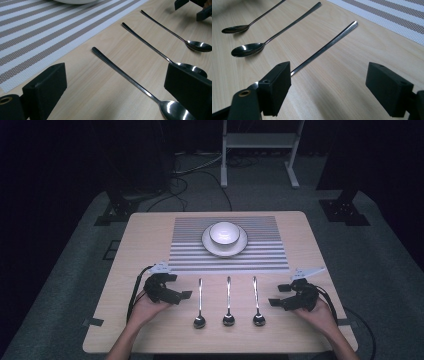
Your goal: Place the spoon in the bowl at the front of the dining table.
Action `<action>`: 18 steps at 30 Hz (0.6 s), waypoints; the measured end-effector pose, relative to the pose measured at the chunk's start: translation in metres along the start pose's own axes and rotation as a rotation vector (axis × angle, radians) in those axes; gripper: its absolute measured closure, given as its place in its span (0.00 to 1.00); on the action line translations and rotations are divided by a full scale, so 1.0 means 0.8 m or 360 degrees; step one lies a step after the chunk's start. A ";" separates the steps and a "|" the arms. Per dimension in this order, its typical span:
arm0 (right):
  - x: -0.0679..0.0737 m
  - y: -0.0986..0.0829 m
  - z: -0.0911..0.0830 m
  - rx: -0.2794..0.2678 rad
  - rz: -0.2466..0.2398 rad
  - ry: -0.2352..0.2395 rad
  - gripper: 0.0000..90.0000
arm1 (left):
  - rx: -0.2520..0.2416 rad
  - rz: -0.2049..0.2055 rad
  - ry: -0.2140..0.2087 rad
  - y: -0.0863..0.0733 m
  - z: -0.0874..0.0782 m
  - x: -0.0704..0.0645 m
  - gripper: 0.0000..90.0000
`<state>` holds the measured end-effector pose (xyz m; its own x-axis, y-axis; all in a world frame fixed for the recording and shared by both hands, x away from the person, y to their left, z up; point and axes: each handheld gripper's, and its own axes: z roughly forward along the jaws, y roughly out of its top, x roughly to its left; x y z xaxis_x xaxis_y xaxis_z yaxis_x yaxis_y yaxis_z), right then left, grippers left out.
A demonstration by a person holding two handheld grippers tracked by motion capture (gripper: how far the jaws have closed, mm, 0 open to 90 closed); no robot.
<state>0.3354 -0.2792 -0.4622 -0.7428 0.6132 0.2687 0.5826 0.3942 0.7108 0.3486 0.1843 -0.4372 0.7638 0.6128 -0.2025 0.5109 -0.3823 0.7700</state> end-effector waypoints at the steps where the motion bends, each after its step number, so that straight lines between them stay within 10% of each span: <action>1: 0.000 0.000 0.000 0.0002 0.0003 -0.0002 0.21 | 0.0006 0.0005 -0.0005 0.000 0.002 -0.001 0.04; 18: 0.004 0.001 0.000 0.0011 -0.0020 -0.0008 0.21 | 0.0054 0.0130 -0.0118 0.017 0.038 -0.044 0.05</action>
<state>0.3335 -0.2773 -0.4610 -0.7483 0.6117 0.2566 0.5756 0.4065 0.7096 0.3407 0.1369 -0.4379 0.8297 0.5265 -0.1852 0.4581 -0.4527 0.7650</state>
